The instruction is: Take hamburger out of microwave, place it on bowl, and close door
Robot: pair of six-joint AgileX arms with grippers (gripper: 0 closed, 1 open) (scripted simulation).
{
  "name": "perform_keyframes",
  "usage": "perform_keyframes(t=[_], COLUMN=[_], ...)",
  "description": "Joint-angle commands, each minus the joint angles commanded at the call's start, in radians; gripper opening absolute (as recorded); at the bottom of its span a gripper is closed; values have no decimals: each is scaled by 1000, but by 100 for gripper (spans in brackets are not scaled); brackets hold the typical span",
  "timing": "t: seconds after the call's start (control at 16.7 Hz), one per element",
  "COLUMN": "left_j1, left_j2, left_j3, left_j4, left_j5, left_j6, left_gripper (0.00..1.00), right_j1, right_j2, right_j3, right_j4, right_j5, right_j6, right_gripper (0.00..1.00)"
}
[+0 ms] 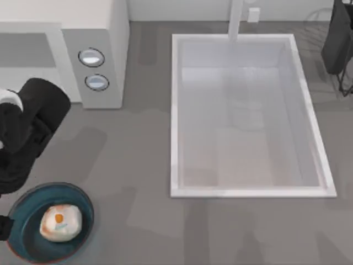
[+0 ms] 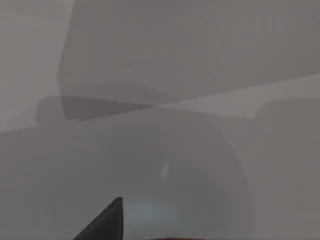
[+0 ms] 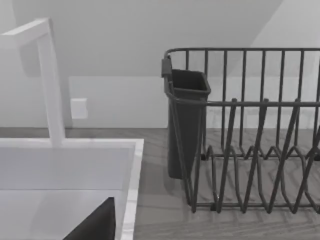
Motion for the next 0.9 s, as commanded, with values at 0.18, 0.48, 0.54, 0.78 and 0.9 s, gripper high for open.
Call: perform_keyframes(t=[0.18,0.48,0.54,0.78,0.9], left_j1=[97,226,247,309,328], left_j2=[-305,-809,-903,-1228,-1347], left_j3=[-156,-430,-483,-672,-746], left_j4=[212,528,582,759,821], left_j5=[89,253,285,402,449], left_j6=[409,1067,1184,1557,1682], left_gripper=[100,100,100,100,100], right_j1=[0,0,0,0,0], right_j2=[0,0,0,0,0], right_j3=[0,0,0,0,0], right_j4=[0,0,0,0,0], right_j5=[0,0,0,0,0], right_j6=[0,0,0,0,0], right_gripper=[100,100,100,100,100])
